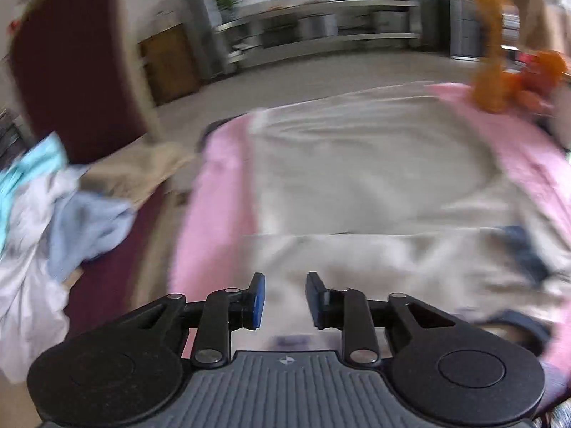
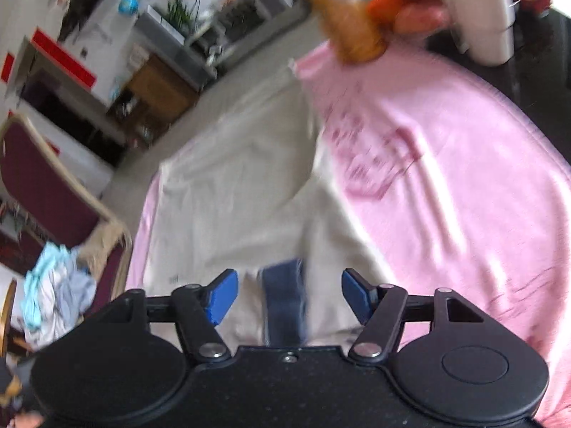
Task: Fold clothes
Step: 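Grasp the navy cuff with the right tool and lay it on the body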
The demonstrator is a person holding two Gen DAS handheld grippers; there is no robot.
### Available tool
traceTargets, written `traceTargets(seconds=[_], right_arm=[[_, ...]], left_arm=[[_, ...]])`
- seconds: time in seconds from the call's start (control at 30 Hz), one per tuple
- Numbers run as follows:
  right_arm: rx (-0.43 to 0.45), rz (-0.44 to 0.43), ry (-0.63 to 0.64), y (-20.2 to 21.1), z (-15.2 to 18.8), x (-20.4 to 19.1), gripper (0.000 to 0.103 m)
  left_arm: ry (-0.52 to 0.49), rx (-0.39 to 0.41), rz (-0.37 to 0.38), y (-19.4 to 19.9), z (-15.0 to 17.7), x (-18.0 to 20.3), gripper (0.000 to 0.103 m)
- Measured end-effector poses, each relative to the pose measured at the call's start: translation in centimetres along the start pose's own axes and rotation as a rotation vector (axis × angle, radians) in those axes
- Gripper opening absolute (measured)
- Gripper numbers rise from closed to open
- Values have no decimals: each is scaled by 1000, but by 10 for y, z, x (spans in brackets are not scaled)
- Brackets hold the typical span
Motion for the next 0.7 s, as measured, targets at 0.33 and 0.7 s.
traceTargets(seconds=[0.33, 0.7], right_arm=[[-153, 134, 48, -51, 14, -6, 24], [-94, 169, 156, -57, 25, -22, 31]], left_arm=[[28, -272, -91, -66, 22, -20, 14], [253, -7, -155, -25, 3, -48, 31]])
Point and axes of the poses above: each gripper's, at about its wrist camera, not at the fingertips, and y roughly against the way its jaws point, x to its right, z to its underside, the point moved 4 cm from there along -y, roughly the way its jaws point, and after that the axes turned 6 degrees about z, right-handed, at the moved point
